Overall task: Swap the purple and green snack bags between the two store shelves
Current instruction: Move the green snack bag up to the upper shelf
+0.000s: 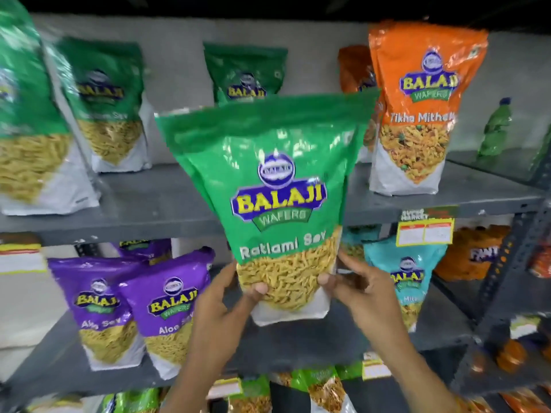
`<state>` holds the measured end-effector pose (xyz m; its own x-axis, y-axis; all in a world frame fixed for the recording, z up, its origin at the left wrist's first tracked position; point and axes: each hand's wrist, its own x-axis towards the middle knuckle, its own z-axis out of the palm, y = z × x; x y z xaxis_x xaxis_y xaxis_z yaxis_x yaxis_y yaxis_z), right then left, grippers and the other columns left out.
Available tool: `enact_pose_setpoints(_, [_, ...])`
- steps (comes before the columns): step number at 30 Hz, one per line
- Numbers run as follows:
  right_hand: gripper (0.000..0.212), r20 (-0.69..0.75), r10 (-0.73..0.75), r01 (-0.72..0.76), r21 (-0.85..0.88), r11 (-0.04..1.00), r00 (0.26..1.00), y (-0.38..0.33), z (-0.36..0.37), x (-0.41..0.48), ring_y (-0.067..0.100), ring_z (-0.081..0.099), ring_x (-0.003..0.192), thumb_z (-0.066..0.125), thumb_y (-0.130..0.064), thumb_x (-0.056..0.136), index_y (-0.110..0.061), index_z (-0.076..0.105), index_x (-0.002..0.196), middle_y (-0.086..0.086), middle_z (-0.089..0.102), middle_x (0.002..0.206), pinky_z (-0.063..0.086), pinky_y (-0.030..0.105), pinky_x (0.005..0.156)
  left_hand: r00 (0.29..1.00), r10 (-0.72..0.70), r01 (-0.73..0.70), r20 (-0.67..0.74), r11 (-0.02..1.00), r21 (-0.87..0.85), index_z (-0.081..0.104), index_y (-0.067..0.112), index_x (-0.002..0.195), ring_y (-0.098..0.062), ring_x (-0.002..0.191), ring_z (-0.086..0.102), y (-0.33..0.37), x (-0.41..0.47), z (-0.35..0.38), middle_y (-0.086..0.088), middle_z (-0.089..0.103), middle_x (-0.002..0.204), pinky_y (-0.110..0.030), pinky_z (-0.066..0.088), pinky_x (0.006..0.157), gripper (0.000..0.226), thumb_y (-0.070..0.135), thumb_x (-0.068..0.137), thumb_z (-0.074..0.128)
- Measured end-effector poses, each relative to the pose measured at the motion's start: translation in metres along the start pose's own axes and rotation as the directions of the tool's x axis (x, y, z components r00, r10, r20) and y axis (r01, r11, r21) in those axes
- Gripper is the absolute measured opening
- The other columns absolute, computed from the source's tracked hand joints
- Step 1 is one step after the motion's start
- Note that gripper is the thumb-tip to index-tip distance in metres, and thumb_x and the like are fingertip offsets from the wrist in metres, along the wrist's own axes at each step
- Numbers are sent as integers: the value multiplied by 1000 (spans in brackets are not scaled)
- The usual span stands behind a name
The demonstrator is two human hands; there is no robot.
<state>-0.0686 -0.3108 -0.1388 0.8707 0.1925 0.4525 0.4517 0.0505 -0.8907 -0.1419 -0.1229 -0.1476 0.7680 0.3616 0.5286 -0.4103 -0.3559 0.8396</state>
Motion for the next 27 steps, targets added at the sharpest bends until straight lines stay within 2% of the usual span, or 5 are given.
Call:
enact_pose_setpoints(4, [34,23,-128,127,42,991,992,-53,22,45,-11,60,70,72,-13,72,-47,69,73,-30,70,67,53,16,70,991,132,-134,-37,988,-83,63,26,87,14,68,60,51,48,-20,31,70,70,-2,43,63,17,11,79,61])
enact_pose_setpoints(14, [7,-23,-57,57,-17,998,998,-51,79,167,13,52,68,71,-35,70,-28,71,71,8,67,72,47,42,63,997,82,-82,4,997,-10,64,7,95,14,51,53,38,183,-40,20,64,59,-4,39,50,15,17,88,55])
enact_pose_setpoints(19, [30,-28,-24,20,-137,990,999,-31,85,185,16,56,65,69,-50,63,-23,70,74,9,69,73,52,51,62,998,-5,4,65,1000,7,64,7,104,3,72,61,20,207,-40,-5,68,98,-3,45,58,21,17,87,56])
enact_pose_setpoints(23, [8,4,-20,20,-209,978,1000,-37,81,183,25,69,81,71,-40,71,-37,68,65,10,76,88,55,52,76,991,-49,41,126,997,69,61,13,109,-10,88,61,13,210,-45,-5,68,107,-13,47,68,30,31,86,57])
enact_pose_setpoints(27, [16,80,12,0,-147,989,997,-41,75,187,17,68,88,75,-36,68,-29,68,81,7,74,100,55,32,79,970,-93,68,225,991,117,57,19,116,-16,108,59,7,213,-53,-1,65,118,-32,46,94,50,41,73,68])
